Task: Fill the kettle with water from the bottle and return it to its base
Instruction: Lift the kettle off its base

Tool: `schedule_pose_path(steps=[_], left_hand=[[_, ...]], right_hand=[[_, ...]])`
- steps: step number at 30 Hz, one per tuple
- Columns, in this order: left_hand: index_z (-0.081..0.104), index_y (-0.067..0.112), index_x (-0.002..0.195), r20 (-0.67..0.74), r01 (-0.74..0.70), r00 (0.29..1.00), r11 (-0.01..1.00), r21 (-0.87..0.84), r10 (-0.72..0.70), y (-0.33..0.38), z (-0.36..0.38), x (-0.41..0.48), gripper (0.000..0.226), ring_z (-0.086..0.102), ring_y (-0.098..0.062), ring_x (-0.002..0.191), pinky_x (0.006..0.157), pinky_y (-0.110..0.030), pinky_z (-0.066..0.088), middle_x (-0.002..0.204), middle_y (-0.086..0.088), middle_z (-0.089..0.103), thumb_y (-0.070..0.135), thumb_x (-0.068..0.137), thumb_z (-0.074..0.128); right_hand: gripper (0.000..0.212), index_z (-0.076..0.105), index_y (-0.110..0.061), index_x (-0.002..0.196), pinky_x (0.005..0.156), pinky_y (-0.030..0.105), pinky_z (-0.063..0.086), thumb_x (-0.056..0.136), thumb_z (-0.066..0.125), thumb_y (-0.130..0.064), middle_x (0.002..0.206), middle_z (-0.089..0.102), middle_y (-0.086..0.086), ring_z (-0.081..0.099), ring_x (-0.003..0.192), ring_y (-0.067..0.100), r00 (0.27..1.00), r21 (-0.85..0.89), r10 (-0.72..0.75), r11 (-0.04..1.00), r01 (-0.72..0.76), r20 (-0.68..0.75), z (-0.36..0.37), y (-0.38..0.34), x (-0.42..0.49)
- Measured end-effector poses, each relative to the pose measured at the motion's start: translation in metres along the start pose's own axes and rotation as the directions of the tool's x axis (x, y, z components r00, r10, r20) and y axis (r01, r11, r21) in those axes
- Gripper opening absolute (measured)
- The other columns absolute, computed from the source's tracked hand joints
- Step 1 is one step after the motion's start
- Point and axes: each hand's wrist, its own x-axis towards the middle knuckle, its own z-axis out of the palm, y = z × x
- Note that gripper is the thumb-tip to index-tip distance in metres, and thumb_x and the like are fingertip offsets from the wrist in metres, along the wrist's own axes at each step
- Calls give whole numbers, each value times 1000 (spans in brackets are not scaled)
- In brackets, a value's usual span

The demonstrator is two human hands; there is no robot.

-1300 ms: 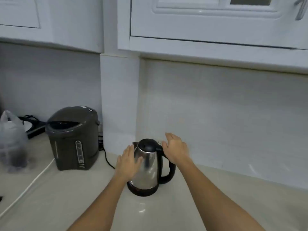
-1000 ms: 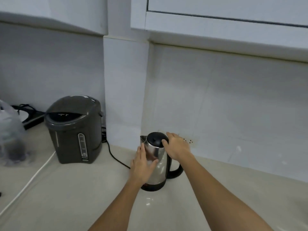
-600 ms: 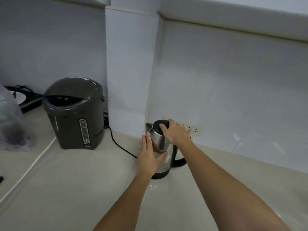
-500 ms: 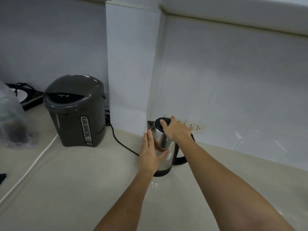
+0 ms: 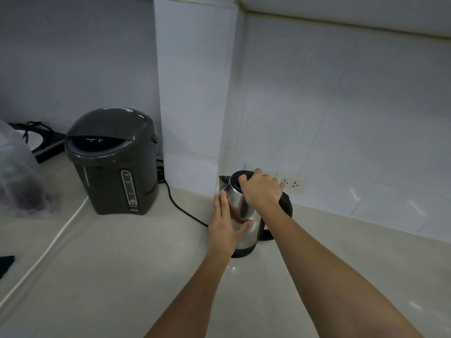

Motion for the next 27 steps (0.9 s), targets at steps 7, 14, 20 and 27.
schedule_pose_path(steps=[7, 14, 20, 27], left_hand=[[-8, 21, 155, 24, 9, 1000, 1000, 17, -10, 0, -4, -2, 110, 25, -21, 147, 113, -34, 36, 164, -2, -2, 61, 80, 63], [4, 23, 155, 21, -45, 999, 998, -43, 46, -14, -6, 0, 115, 26, -18, 146, 115, -39, 34, 162, 1, 14, 61, 71, 71], [8, 21, 155, 121, 60, 992, 992, -107, -47, -23, -13, 17, 127, 32, -19, 136, 112, -35, 37, 148, -1, 25, 61, 58, 81], [15, 32, 148, 294, 180, 952, 939, -294, -90, -31, -16, 29, 134, 42, -19, 136, 110, -44, 41, 149, 6, 39, 63, 38, 85]], right_hand=[[47, 52, -3, 116, 80, 39, 46, 95, 29, -38, 103, 63, 21, 57, 92, 36, 1000, 344, 26, 939, -27, 8, -20, 7, 5], [41, 56, -10, 89, 79, 35, 43, 100, 20, -29, 94, 59, 11, 54, 90, 25, 974, 927, 224, 355, -123, 44, -17, 63, -9], [37, 65, -30, 90, 86, 27, 43, 102, 30, -37, 95, 67, -7, 59, 95, 11, 973, 963, 126, 164, -213, 194, 1, 98, -29], [34, 51, -20, 125, 89, 37, 50, 93, 59, -23, 101, 61, -4, 60, 100, 22, 995, 762, 43, 640, -100, 94, 36, 118, -34]])
